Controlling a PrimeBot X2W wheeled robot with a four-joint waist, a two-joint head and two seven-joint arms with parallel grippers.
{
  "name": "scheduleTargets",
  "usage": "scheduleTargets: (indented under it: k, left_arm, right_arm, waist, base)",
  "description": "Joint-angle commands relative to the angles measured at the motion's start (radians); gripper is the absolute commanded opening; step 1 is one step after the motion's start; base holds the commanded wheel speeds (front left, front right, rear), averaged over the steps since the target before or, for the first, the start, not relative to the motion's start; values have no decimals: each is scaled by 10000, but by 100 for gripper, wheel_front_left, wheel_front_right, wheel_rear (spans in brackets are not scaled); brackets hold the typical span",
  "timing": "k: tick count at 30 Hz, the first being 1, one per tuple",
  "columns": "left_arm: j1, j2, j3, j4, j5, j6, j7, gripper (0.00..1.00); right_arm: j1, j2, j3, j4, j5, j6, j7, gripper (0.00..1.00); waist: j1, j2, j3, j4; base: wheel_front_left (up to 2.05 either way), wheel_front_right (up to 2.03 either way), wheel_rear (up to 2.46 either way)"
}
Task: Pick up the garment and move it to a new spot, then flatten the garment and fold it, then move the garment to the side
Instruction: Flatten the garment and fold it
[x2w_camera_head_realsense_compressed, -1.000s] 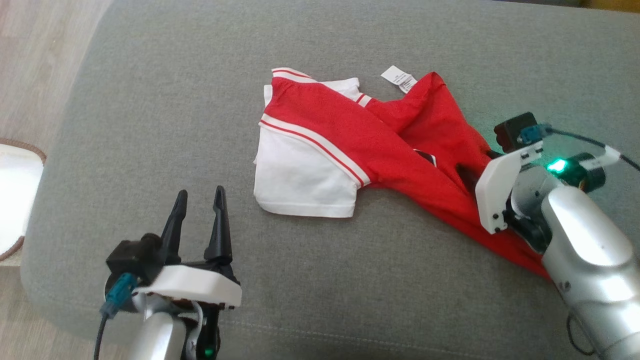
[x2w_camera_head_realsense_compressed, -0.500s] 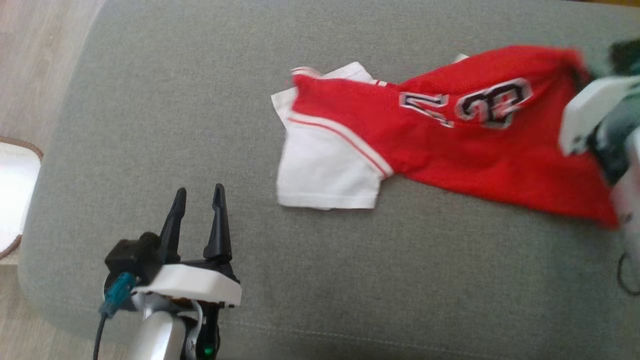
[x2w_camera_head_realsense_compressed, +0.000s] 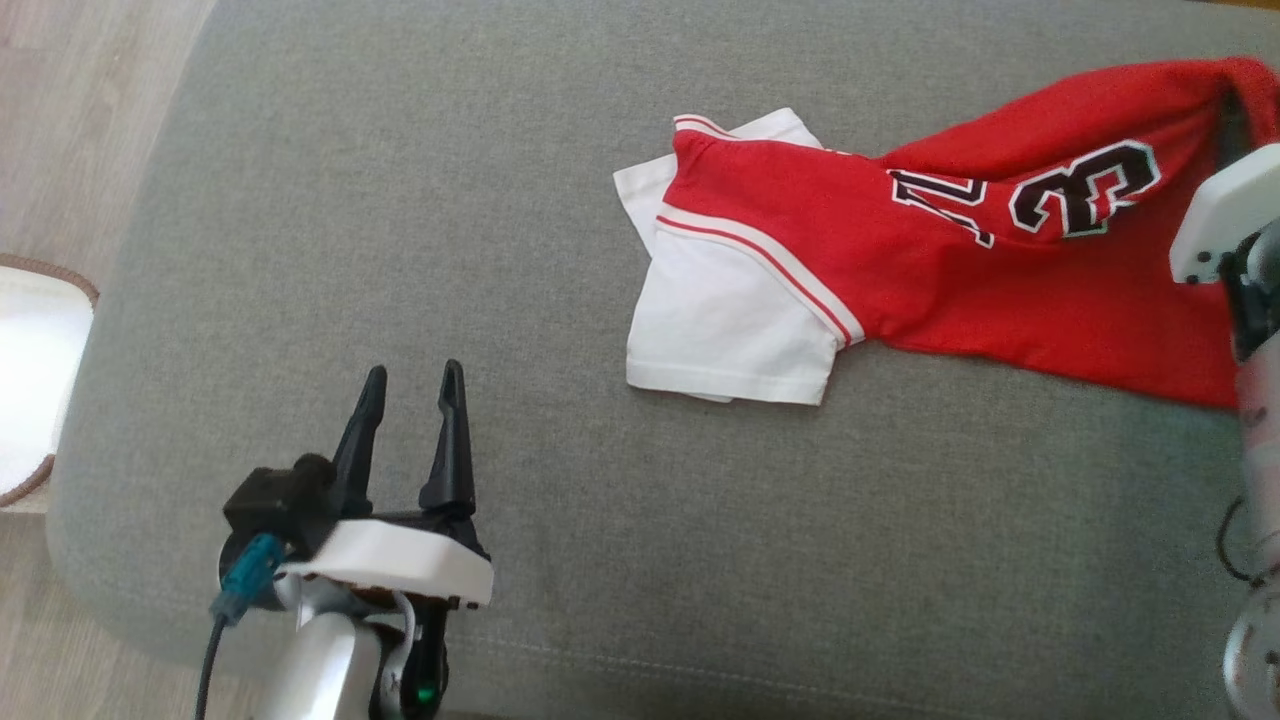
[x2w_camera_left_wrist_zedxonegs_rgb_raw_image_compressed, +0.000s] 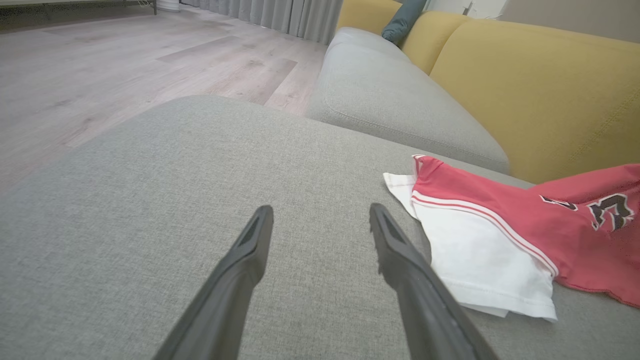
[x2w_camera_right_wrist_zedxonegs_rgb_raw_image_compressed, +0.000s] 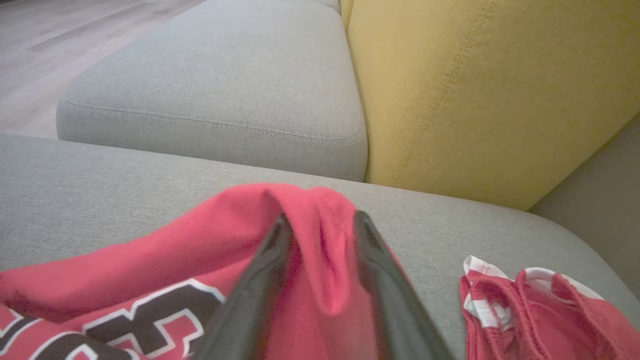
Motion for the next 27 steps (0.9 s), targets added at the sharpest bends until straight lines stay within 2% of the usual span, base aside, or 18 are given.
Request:
scheduleTargets:
  k: [1, 7, 12, 20, 27]
  left_arm:
    - [-322, 20, 320, -280, 70, -34, -61, 100]
    - [-293, 20, 424, -299, 101, -13, -61, 100]
    - [-366, 20, 470, -269, 167, -57, -61, 100]
    - [-260, 20, 610, 89, 163, -81, -61, 100]
    - [102, 20, 691, 367, 77, -119, -61, 100]
  right_arm:
    - [-321, 103, 56, -329, -158, 63, -153, 100]
    - [-472, 815, -518, -217, -1026, 63, -902, 100]
    - [-556, 1403, -215, 149, -633, 63, -2038, 100]
    - [582, 1877, 807, -217, 920, 63, -2625, 100]
    - [2678, 1920, 2155, -2077, 2858, 63, -2655, 100]
  waist:
    - [0, 0, -12, -6]
    - [0, 0, -210, -308]
    - [0, 0, -576, -873]
    - [0, 0, -1297, -1610]
    - [0, 0, -1866, -1915]
  base:
    - [0, 0, 0]
    - [0, 0, 0]
    - [0, 0, 0]
    - [0, 0, 0]
    - [0, 0, 0]
